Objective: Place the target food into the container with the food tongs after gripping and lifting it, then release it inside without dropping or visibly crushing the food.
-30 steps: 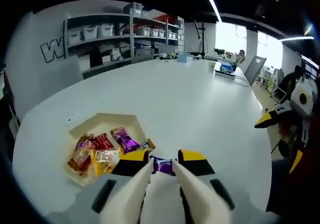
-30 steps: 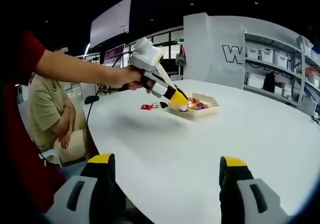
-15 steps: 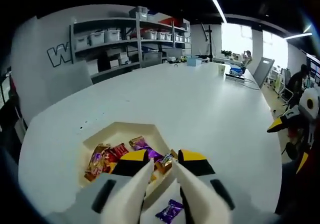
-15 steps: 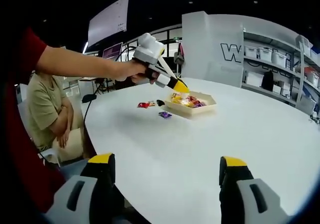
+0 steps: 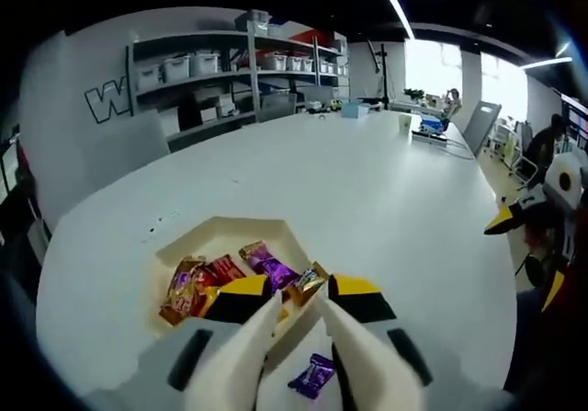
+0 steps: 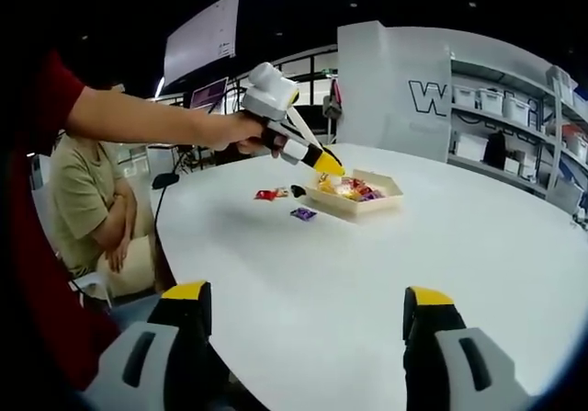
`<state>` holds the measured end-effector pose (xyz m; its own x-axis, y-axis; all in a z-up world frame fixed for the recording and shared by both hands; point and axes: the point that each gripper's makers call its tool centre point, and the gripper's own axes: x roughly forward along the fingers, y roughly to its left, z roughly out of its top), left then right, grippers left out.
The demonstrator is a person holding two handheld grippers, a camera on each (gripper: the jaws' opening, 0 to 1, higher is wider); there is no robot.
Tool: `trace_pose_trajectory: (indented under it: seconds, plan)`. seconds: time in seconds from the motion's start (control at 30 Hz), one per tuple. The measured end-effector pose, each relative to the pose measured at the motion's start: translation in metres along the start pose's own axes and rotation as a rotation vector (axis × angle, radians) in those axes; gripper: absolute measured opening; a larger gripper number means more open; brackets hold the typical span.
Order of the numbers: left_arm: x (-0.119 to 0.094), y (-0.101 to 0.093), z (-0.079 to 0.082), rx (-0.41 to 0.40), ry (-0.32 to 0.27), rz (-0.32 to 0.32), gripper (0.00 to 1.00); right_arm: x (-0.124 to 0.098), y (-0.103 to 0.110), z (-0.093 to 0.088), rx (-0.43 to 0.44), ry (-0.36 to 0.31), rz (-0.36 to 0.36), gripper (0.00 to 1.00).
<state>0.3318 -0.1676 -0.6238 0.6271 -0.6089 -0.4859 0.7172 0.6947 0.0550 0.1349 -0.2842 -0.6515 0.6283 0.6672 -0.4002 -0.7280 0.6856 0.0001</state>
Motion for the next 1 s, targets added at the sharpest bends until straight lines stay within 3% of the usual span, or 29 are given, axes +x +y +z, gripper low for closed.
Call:
trace_pose_trajectory:
  seconds: [0.27,0.57,1.0]
  plan:
    - [-0.007,-0.006,-0.014,-0.009,0.010,-0.001,0.24,-0.001,0.005,0.003,0.000,-0.011,0.004,0.86]
    - [-0.012,-0.020,-0.038,-0.017,0.033,-0.004,0.24,-0.002,0.004,0.012,0.001,-0.049,-0.015,0.94]
    - [-0.016,-0.017,-0.064,-0.024,0.057,0.028,0.25,-0.002,0.005,0.008,0.003,-0.048,-0.010,0.94]
